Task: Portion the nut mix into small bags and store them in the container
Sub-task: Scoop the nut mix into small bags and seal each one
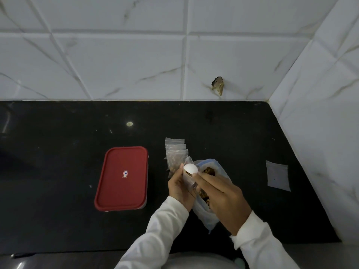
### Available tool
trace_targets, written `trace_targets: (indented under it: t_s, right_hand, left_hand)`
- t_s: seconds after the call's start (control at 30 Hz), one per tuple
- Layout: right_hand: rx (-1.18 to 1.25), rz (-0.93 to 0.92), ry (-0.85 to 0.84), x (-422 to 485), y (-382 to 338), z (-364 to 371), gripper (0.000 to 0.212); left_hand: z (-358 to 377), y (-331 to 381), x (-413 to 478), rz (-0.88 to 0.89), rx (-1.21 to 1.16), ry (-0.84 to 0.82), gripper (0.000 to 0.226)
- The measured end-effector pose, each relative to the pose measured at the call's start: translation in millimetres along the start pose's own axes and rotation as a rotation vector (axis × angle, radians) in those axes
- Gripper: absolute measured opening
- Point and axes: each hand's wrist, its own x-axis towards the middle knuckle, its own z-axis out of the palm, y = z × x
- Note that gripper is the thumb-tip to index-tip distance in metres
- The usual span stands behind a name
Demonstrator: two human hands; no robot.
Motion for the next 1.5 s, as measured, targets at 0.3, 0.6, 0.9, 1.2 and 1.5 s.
trace_targets:
  t_s: [0.3, 0.6, 0.9, 1.2, 1.5]
  right_hand:
    - [-0.114, -0.308, 0.399, -1.4, 8.4, 8.7, 0.021]
    - [0.623, 0.464, 0.442, -12.5, -1.9, -30.7, 0.019]
    - [0.204, 0.466, 0.146, -48.0, 51.5, 27.7, 0.019]
    - [0.384, 0.255, 0.278, -23.5, 3.4, -1.6, 0.034]
    - [0.571, 0.375, 0.246, -8.4, -2.7, -13.5, 0.008]
  left_hand:
    - [4.2, -1.7, -0.8, -0.034, 0.023, 0.020, 0.031]
    - [3.2, -1.8, -3.8, -0.036, 0.014, 0.003, 0.041]
    - [-6.4, 13.1, -6.3, -0.024, 0.076, 0.009, 0.071]
    - [7.2, 15.4, -13.8, 0.203, 0.335, 0.075, 0.034]
    - [6.9, 20.4, -27.4, 0.384, 0.674, 0.029, 0.027]
